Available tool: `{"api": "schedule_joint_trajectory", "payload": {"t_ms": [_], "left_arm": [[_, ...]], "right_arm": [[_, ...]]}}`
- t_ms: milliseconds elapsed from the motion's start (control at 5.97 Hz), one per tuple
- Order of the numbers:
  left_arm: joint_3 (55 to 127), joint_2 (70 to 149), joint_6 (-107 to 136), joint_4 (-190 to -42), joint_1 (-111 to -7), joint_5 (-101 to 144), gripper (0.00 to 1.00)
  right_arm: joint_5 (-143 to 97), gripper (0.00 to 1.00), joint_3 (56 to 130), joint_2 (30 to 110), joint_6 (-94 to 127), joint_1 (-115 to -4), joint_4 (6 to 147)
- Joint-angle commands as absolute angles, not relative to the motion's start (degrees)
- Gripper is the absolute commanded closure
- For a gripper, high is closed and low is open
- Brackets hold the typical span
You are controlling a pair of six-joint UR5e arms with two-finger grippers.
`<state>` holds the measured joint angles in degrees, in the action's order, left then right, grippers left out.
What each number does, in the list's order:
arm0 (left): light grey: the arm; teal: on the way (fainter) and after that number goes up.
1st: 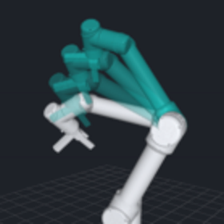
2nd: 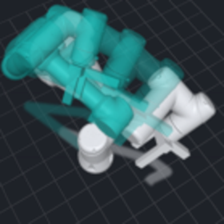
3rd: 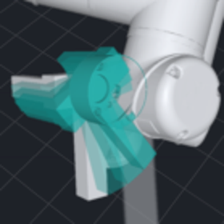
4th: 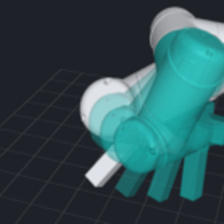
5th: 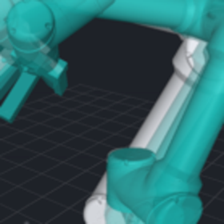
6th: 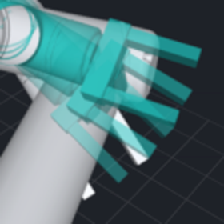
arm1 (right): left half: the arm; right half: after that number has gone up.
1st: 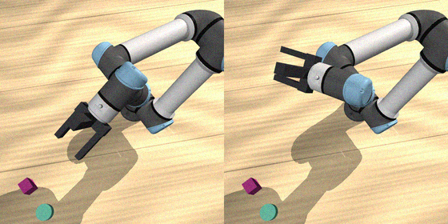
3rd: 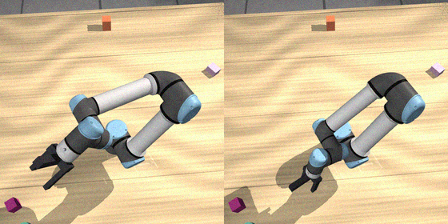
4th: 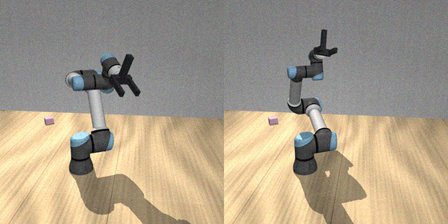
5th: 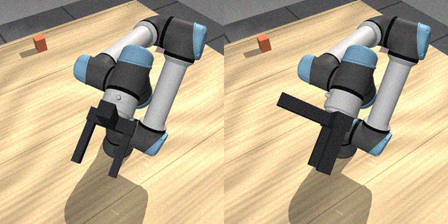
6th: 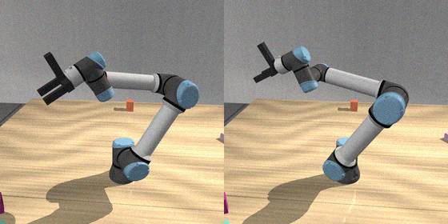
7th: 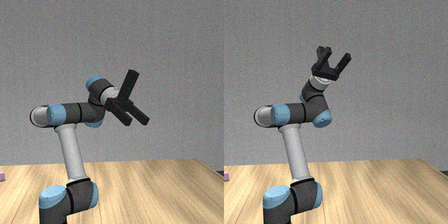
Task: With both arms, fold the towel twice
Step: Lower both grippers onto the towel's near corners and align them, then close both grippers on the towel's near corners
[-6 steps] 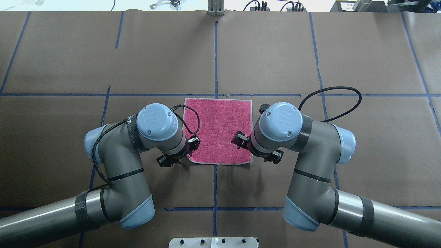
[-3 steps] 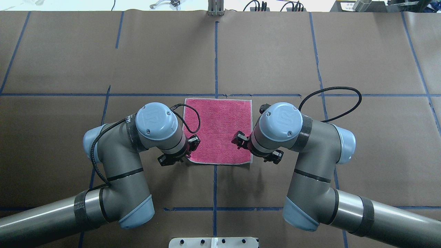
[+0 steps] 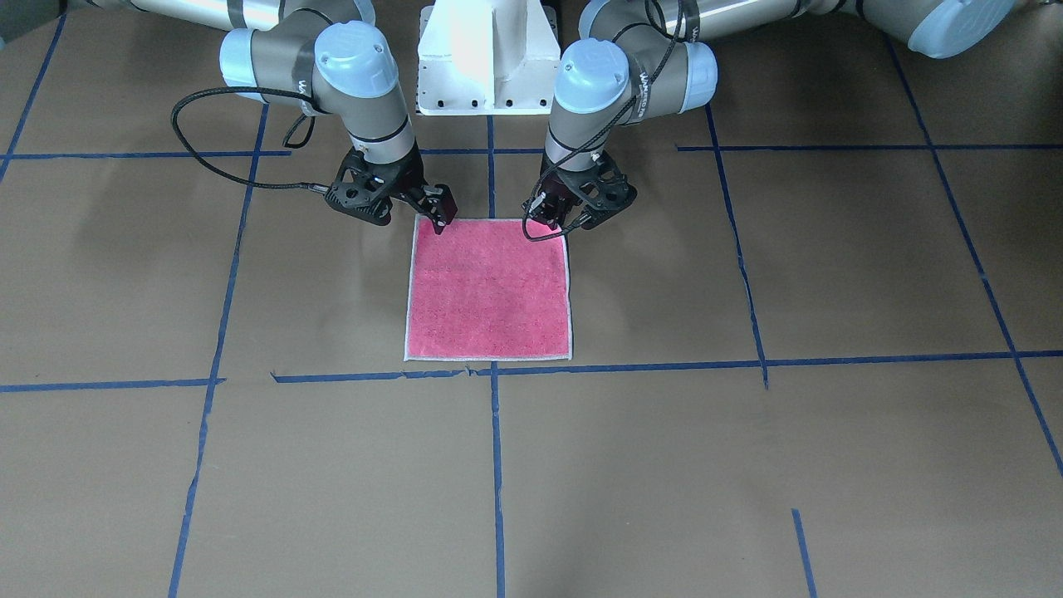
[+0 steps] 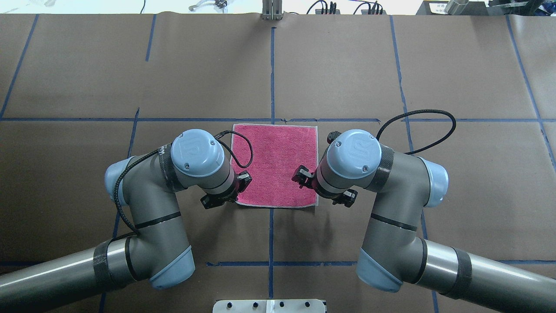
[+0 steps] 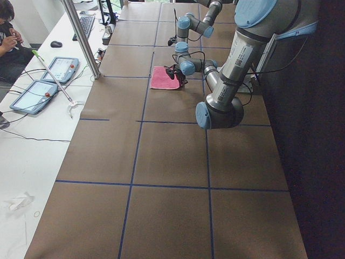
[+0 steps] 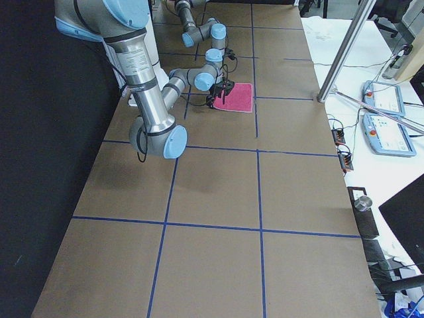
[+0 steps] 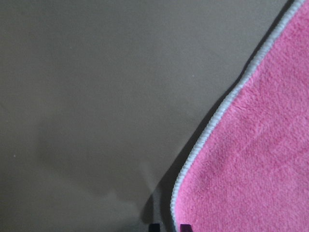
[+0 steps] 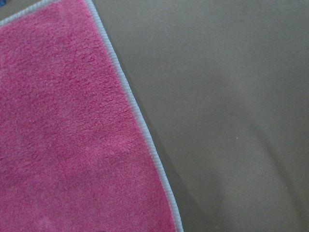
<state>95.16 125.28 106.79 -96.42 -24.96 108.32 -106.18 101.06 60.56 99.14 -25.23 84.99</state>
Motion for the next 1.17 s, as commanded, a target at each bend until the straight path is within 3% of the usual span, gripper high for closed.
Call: {"api": "schedule_joint_trajectory", "payload": {"t_ms": [0,837,1005], "left_arm": [[95.2,125.3,106.8,-96.4,-25.0,108.1,0.93],[95.1,125.5,106.8,-96.4,-25.0,107.7,0.93],[95.0,125.5,106.8,-96.4,-25.0,107.7,0.93]], "right_arm": [[-106.2,0.0,100.8,60.9,99.2,-24.8,85.0],[-105.9,0.01,95.7,61.3,102.1,-22.4,77.4],[-106.0,0.07,96.2,61.1,102.4,-22.4,77.3]]}}
